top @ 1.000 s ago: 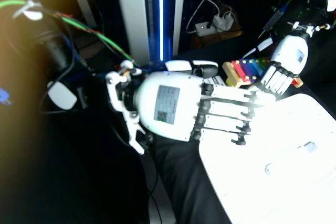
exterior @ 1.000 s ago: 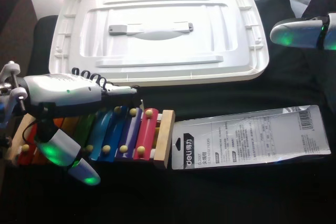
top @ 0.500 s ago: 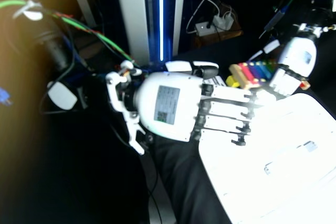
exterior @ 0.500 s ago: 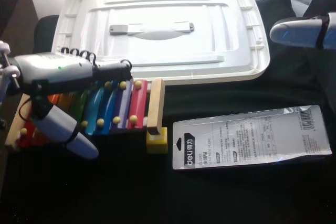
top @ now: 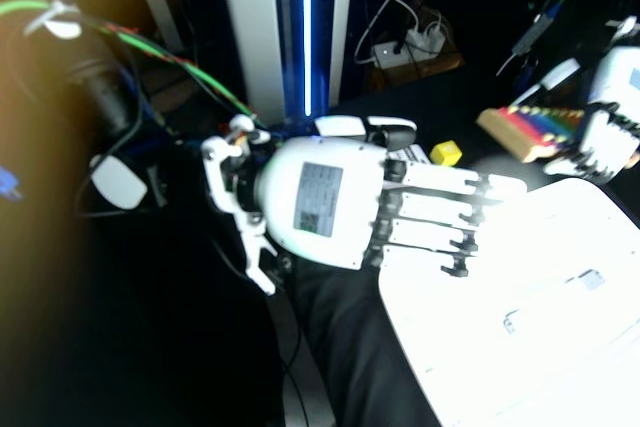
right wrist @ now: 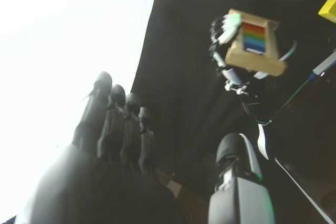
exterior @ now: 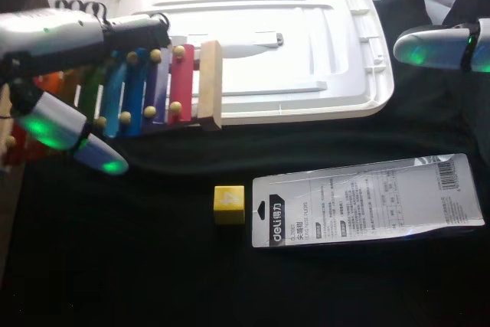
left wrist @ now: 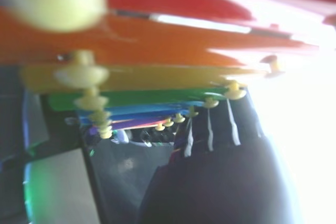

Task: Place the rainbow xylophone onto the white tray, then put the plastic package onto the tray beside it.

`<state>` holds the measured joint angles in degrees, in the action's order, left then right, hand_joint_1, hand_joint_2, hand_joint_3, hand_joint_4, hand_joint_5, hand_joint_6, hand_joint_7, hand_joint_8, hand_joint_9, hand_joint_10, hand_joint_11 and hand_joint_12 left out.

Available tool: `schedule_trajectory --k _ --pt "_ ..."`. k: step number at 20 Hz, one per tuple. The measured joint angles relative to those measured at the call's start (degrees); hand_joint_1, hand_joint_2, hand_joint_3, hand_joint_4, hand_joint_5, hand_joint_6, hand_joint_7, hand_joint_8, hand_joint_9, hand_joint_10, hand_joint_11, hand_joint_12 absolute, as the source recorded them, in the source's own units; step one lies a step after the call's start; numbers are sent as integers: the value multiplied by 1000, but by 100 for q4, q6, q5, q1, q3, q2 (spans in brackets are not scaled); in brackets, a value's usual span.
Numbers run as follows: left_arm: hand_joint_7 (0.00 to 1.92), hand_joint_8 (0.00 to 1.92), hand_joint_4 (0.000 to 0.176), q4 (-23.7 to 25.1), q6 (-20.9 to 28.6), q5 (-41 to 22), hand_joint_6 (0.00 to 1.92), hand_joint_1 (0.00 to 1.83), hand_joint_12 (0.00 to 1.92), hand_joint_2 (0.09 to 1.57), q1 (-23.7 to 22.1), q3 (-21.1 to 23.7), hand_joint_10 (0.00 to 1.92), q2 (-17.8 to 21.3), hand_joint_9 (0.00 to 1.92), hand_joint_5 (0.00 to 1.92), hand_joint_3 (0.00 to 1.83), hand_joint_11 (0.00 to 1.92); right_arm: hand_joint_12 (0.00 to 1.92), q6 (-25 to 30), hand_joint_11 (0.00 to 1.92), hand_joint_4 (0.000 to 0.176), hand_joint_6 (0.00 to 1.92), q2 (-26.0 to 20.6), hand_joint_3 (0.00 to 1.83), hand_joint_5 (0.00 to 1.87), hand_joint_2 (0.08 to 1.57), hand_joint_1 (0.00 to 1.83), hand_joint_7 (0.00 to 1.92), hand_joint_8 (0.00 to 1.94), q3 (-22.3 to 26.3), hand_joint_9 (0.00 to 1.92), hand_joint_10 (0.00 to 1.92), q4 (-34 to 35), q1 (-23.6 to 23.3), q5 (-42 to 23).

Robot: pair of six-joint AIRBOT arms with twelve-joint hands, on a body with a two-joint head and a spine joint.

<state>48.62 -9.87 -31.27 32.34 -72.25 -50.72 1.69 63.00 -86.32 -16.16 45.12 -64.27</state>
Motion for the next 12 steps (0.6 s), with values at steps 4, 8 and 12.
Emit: schedule_trajectory --k 4,8,12 --pt "242 1919 0 297 11 98 1890 1041 1921 1148 -564 -13 1921 15 398 145 0 455 33 2 269 0 0 0 0 211 1008 649 282 4 -2 250 3 -2 0 -4" --pt "222 1921 0 754 15 588 1921 1322 1910 1188 -1307 -306 1921 -203 424 150 0 354 30 0 278 5 3 2 0 215 1007 689 285 2 -2 265 5 0 0 -2" --pt "535 1716 0 999 24 927 1921 1256 1917 1335 -1469 -765 1920 -789 307 23 17 269 33 2 297 6 6 13 0 225 974 657 302 10 -4 288 11 2 0 -4"
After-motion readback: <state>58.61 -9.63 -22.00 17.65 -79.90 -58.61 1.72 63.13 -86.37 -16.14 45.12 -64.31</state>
